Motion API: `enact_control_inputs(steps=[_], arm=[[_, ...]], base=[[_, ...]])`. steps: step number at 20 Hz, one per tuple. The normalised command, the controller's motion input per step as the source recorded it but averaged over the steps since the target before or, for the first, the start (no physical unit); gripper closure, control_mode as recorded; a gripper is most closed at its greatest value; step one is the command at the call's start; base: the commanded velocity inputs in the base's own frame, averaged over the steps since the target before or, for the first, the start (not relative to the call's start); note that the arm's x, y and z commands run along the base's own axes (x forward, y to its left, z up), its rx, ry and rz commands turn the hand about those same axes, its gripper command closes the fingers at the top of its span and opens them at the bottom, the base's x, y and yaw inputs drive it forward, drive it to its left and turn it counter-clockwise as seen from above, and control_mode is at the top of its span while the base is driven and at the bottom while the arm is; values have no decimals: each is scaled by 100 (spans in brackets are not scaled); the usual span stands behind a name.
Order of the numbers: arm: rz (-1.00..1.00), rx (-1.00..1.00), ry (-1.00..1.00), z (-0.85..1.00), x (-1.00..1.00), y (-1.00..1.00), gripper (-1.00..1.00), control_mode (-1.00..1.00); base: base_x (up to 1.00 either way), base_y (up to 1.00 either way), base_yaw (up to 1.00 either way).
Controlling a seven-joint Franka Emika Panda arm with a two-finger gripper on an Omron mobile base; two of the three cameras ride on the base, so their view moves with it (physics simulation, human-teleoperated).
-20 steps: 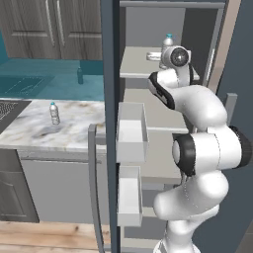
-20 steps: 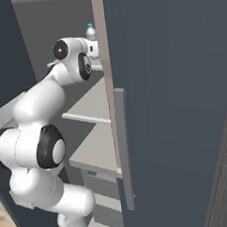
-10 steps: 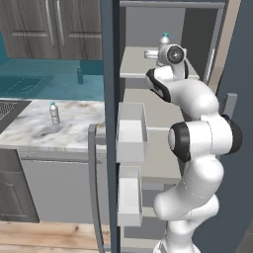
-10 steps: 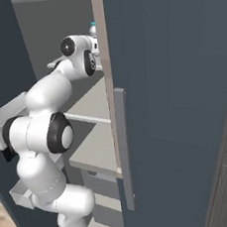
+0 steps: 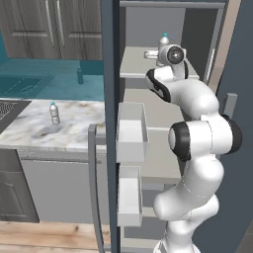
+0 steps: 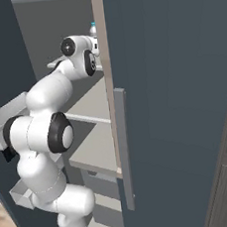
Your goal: Take the bottled waters from the counter and place them in the freezer to freeze. Close the freezer door after placing the bottles.
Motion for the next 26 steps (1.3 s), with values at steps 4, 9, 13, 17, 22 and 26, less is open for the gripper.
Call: enact_control_inputs(steps=[4,9,13,17,22,26], arm=[[0,0,1,-30,0,0,100,-100],[0,-2,7,-25,0,0,100,-100],[0,-3,5,-17,0,0,100,-100],[0,0,0,-2,0,0,100,-100],[0,0,0,0,0,0,100,-100],[0,0,0,0,0,0,-100,-100]], base=[[0,0,0],[0,0,0],[0,0,0],[0,0,0],[0,0,0],[0,0,0]])
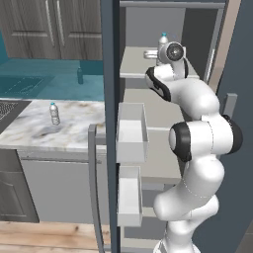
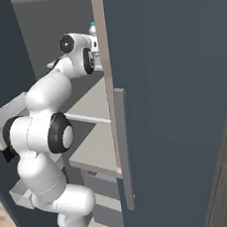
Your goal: Take the bottled waters from the counter and place them in the freezer to freeze. Close the freezer door after placing the bottles.
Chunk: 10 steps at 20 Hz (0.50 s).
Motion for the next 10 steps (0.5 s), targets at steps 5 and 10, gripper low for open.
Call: enact_control_inputs(steps=[5,10], arm=[[0,0,0,0,0,0,-100,-100],[0,0,0,0,0,0,-100,-100]], base=[[0,0,0],[0,0,0]])
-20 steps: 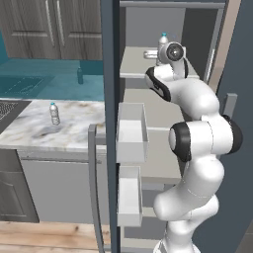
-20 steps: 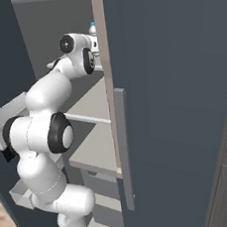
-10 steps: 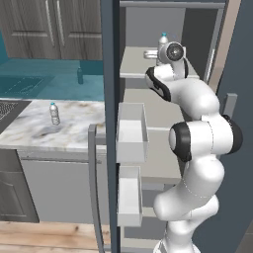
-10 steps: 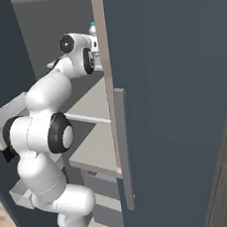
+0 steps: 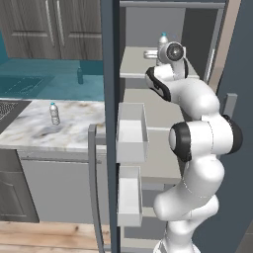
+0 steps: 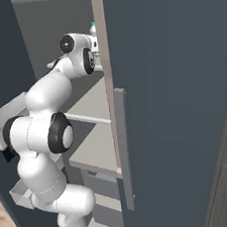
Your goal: Take the bottled waters from the counter and place them in the freezer to freeze. Close the freezer door after placing the bottles.
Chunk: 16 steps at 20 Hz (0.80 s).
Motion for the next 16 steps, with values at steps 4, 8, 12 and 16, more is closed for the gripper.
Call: enact_control_inputs(steps=[4,8,12,16], arm=[[0,-1,0,0,0,0,-100,-100],[0,-2,0,6,-4,0,-100,-100],[0,-2,0,17,-53,0,-100,-100],[0,0,0,31,-68,3,-100,-100]], base=[[0,0,0],[0,0,0],[0,0,0],[0,0,0]])
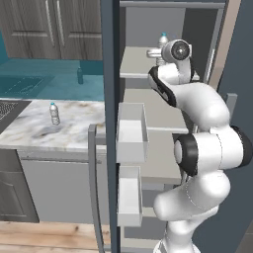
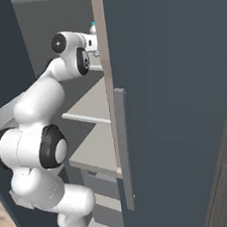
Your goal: Take the bottled waters from the counter and place them in the freezer to freeze. Close the freezer door after placing the bottles.
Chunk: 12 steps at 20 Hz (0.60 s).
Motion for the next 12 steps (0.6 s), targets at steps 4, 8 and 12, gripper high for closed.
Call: enact_control_inputs(steps=[4,8,12], arm=[[0,0,2,33,-53,14,-100,-100],[0,0,9,33,-51,12,-100,-100],[0,0,14,12,-62,2,-100,-100]], base=[[0,0,0],[0,0,0],[0,0,0]])
